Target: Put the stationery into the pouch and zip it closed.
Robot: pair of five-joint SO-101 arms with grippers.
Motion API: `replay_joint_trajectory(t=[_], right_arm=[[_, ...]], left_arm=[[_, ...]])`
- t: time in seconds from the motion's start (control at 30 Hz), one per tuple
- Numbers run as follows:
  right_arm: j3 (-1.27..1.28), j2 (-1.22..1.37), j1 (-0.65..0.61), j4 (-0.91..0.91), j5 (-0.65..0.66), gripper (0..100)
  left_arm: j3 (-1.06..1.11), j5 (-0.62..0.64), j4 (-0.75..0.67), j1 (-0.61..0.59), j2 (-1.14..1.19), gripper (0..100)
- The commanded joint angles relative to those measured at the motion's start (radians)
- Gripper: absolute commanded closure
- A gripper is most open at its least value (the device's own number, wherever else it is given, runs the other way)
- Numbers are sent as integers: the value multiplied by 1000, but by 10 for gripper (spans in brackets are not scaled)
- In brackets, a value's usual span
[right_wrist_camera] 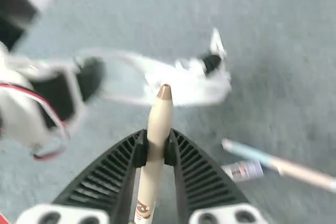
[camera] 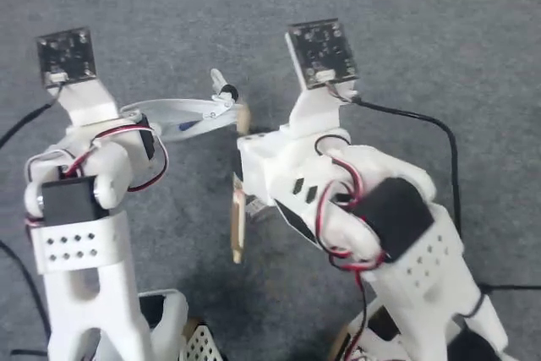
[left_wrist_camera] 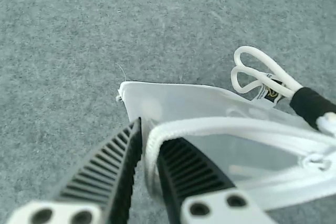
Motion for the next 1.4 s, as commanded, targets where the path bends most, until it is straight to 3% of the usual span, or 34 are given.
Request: replay_joint_trajectory(t=[0.0, 0.83, 1.13, 1.37], right_arm=[[-57, -73, -10, -119, -8, 993], [-51, -79, -2, -579, -6, 993], [150, -90, 99, -915, -5, 993], [279, -90, 137, -1030, -5, 993]], left_arm=[[-24, -9, 9, 12, 2, 989], [-21, -9, 8, 8, 2, 989], [-21, -9, 8, 8, 2, 989], [-21, -11, 8, 8, 2, 989]])
